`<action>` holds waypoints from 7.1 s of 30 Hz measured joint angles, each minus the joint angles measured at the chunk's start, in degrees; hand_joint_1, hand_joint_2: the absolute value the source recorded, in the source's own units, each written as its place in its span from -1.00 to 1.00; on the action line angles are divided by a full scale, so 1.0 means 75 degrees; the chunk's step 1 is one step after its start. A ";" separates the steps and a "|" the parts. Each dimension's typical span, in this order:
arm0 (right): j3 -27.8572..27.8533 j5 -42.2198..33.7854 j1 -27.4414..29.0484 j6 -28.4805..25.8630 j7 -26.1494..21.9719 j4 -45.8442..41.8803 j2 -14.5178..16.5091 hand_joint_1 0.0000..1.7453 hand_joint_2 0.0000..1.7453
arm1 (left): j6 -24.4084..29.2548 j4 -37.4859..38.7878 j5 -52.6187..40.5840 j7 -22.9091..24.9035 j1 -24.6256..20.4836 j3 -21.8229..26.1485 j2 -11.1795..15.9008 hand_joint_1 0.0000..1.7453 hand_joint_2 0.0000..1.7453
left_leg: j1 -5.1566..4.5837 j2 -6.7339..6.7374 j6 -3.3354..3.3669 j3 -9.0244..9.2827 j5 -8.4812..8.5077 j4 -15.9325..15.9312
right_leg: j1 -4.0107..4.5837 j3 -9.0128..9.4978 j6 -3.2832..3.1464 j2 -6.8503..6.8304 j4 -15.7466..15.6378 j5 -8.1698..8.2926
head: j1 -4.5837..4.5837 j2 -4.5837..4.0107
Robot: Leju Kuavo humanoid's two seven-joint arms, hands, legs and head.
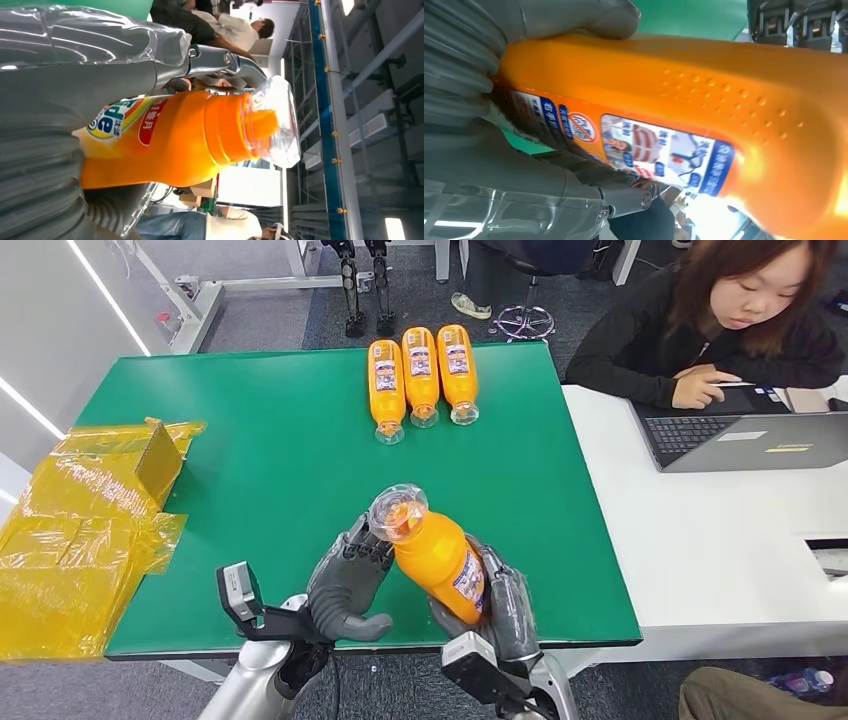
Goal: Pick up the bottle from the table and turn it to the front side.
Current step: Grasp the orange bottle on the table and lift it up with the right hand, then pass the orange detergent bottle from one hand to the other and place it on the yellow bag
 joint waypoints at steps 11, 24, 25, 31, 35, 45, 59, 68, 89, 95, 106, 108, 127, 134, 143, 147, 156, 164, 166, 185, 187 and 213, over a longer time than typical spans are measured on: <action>0.0014 -0.0072 -0.0330 0.0160 0.0010 0.0497 0.0372 1.00 1.00 | 0.0097 -0.0002 0.0029 0.0021 -0.0082 -0.0001 0.0001 -1.00 1.00 | -0.0001 -0.0001 0.0000 -0.0001 0.0000 0.0000 | 0.0000 -0.0001 0.0000 -0.0001 0.0000 0.0000 | -0.0001 0.0000; 0.0028 0.0070 -0.0570 0.0611 0.0090 0.0785 0.0739 1.00 1.00 | 0.0578 0.0042 0.0020 0.0222 -0.0442 0.0071 0.0085 -1.00 1.00 | 0.0000 -0.0001 -0.0001 -0.0001 0.0001 0.0000 | 0.0000 -0.0001 -0.0003 -0.0001 0.0002 0.0002 | -0.0001 0.0000; 0.0032 0.0092 -0.0572 0.0617 0.0096 0.0805 0.0753 1.00 1.00 | 0.0608 0.0066 0.0020 0.0226 -0.0451 0.0094 0.0099 -1.00 1.00 | 0.0000 -0.0001 -0.0001 -0.0002 0.0001 0.0000 | 0.0000 -0.0001 -0.0003 -0.0001 0.0002 0.0002 | -0.0001 0.0000; 0.0040 0.0115 -0.0574 0.0616 0.0100 0.0897 0.0780 1.00 1.00 | 0.0667 0.0194 0.0015 0.0227 -0.0467 0.0222 0.0171 -1.00 1.00 | 0.0000 -0.0001 -0.0001 -0.0003 0.0001 0.0000 | -0.0001 -0.0001 -0.0003 -0.0001 0.0002 0.0002 | -0.0001 0.0000; 0.0043 0.0115 -0.0574 0.0616 0.0100 0.0920 0.0783 1.00 1.00 | 0.0677 0.0236 0.0014 0.0228 -0.0467 0.0246 0.0181 -1.00 1.00 | -0.0001 -0.0001 -0.0001 -0.0002 0.0001 0.0000 | -0.0001 0.0000 -0.0003 -0.0001 0.0002 0.0002 | 0.0000 0.0000; 0.0079 0.0082 -0.0577 0.0628 0.0053 0.1032 0.0782 1.00 1.00 | 0.0905 0.0264 -0.0125 0.0260 -0.0466 0.0322 0.0205 -1.00 1.00 | 0.0000 -0.0001 -0.0001 -0.0002 0.0001 0.0000 | 0.0000 -0.0001 -0.0003 -0.0001 0.0002 0.0002 | -0.0001 0.0000; 0.0469 -0.0073 -0.0612 0.1027 0.0074 0.1455 0.0783 1.00 1.00 | 0.1355 0.0257 -0.0303 0.0554 -0.0461 0.0805 0.0231 -1.00 1.00 | 0.0000 -0.0002 -0.0001 -0.0003 0.0001 0.0000 | 0.0000 -0.0001 -0.0003 -0.0002 0.0002 0.0002 | -0.0001 0.0000; 0.0608 -0.0144 -0.0616 0.1029 0.0074 0.1730 0.0787 1.00 1.00 | 0.1405 0.0256 -0.0311 0.0554 -0.0454 0.0885 0.0248 -1.00 1.00 | 0.0000 -0.0002 -0.0001 -0.0003 0.0001 0.0000 | 0.0000 0.0000 -0.0003 -0.0002 0.0002 0.0002 | 0.0000 0.0000; 0.0975 -0.0199 -0.0811 0.1305 0.0053 0.2299 0.0886 1.00 1.00 | 0.1502 -0.0137 -0.0313 0.0663 -0.0161 0.1017 0.0331 1.00 1.00 | 0.0000 -0.0001 -0.0001 -0.0002 0.0001 0.0000 | 0.0000 -0.0001 -0.0003 0.0000 0.0002 0.0002 | 0.0001 0.0000; 0.0954 -0.0129 -0.0801 0.1025 0.0033 0.2345 0.0884 1.00 1.00 | 0.1468 -0.0213 -0.0326 0.0662 -0.0002 0.1056 0.0362 1.00 1.00 | 0.0000 -0.0001 -0.0001 -0.0002 0.0001 0.0000 | 0.0000 -0.0001 -0.0003 -0.0001 0.0001 0.0002 | 0.0001 0.0000; 0.0816 0.0324 -0.0761 0.0539 0.0169 0.2032 0.0771 1.00 1.00 | 0.1447 -0.0280 -0.0269 0.0665 0.0036 0.1092 0.0344 0.86 1.00 | 0.0000 -0.0001 -0.0001 -0.0002 0.0001 0.0001 | 0.0000 -0.0002 -0.0003 0.0000 0.0002 0.0002 | -0.0001 0.0000; 0.0768 0.0523 -0.0758 0.0343 0.0229 0.1918 0.0761 1.00 1.00 | 0.1429 -0.0302 -0.0250 0.0675 0.0024 0.1099 0.0319 -0.06 1.00 | 0.0000 -0.0002 -0.0001 -0.0003 0.0001 0.0000 | 0.0000 -0.0001 -0.0003 -0.0001 0.0002 0.0002 | -0.0001 0.0000; 0.0372 0.0600 -0.1068 0.0000 0.0257 0.1377 0.0544 1.00 1.00 | 0.1306 -0.0337 -0.0141 0.0837 0.0025 0.1112 0.0237 -1.00 1.00 | 0.0000 -0.0001 -0.0001 -0.0001 0.0001 0.0001 | 0.0000 -0.0002 -0.0004 0.0001 0.0002 0.0003 | 0.0001 0.0000; 0.0377 0.0395 -0.1080 -0.0047 0.0144 0.1396 0.0516 1.00 1.00 | 0.1262 -0.0329 -0.0063 0.0813 0.0029 0.1112 0.0237 -1.00 1.00 | 0.0000 -0.0001 -0.0001 -0.0002 0.0001 0.0001 | 0.0000 -0.0001 -0.0004 0.0001 0.0002 0.0004 | 0.0001 0.0000; 0.0706 0.0193 -0.1248 0.0329 0.0027 0.1783 0.0749 1.00 1.00 | 0.1163 -0.0332 0.0037 0.0844 0.0030 0.1112 0.0231 -1.00 1.00 | 0.0000 -0.0001 -0.0001 -0.0001 0.0002 0.0001 | 0.0001 -0.0002 -0.0005 0.0000 0.0002 0.0003 | -0.0001 0.0000; 0.0812 0.0129 -0.1272 0.0329 0.0008 0.1917 0.0862 1.00 1.00 | 0.1165 -0.0335 0.0037 0.0848 0.0031 0.1112 0.0231 -1.00 1.00 | 0.0001 -0.0001 -0.0001 -0.0002 0.0001 -0.0001 | 0.0001 -0.0002 -0.0005 0.0000 0.0002 0.0003 | 0.0001 0.0000; 0.0854 0.0130 -0.1309 0.0329 0.0002 0.2100 0.0949 1.00 1.00 | 0.1165 -0.0335 0.0037 0.0848 0.0032 0.1112 0.0231 -1.00 1.00 | -0.0001 -0.0001 -0.0001 -0.0002 0.0002 0.0001 | 0.0000 0.0000 -0.0004 0.0000 0.0002 0.0004 | 0.0001 0.0000; 0.0858 0.0130 -0.1335 0.0329 0.0002 0.2162 0.0959 1.00 1.00 | 0.1165 -0.0335 0.0037 0.0848 0.0032 0.1112 0.0231 -1.00 1.00 | 0.0000 -0.0002 -0.0001 -0.0002 0.0001 0.0001 | 0.0000 -0.0001 -0.0005 0.0000 0.0002 0.0004 | 0.0001 0.0000; 0.0860 0.0130 -0.1341 0.0329 0.0002 0.2168 0.0959 1.00 1.00 | 0.1166 -0.0335 0.0037 0.0848 0.0032 0.1112 0.0231 -1.00 1.00 | 0.0000 -0.0002 -0.0001 -0.0002 0.0001 0.0001 | 0.0001 -0.0001 -0.0005 0.0000 0.0002 0.0004 | 0.0001 0.0000; 0.0906 0.0138 -0.1441 0.0466 0.0069 0.2172 0.1028 1.00 1.00 | 0.1256 -0.0597 0.0004 0.0897 0.0155 0.1112 0.0233 1.00 1.00 | 0.0000 -0.0001 -0.0001 -0.0001 0.0002 0.0001 | 0.0000 -0.0001 -0.0005 0.0000 0.0002 0.0004 | -0.0001 0.0000; 0.0906 0.0142 -0.1458 0.0466 0.0082 0.2172 0.1030 1.00 1.00 | 0.1252 -0.0600 0.0002 0.0898 0.0151 0.1112 0.0229 1.00 1.00 | 0.0000 -0.0001 -0.0001 -0.0001 0.0002 0.0001 | 0.0000 -0.0001 -0.0005 0.0000 0.0002 0.0004 | -0.0001 0.0000; 0.0903 0.0237 -0.1468 0.0470 0.0130 0.2160 0.1037 1.00 1.00 | 0.1267 -0.0609 0.0002 0.0944 0.0133 0.1112 0.0167 1.00 1.00 | 0.0000 -0.0001 -0.0001 -0.0001 0.0002 0.0001 | 0.0000 -0.0001 -0.0005 0.0000 0.0002 0.0004 | 0.0001 0.0000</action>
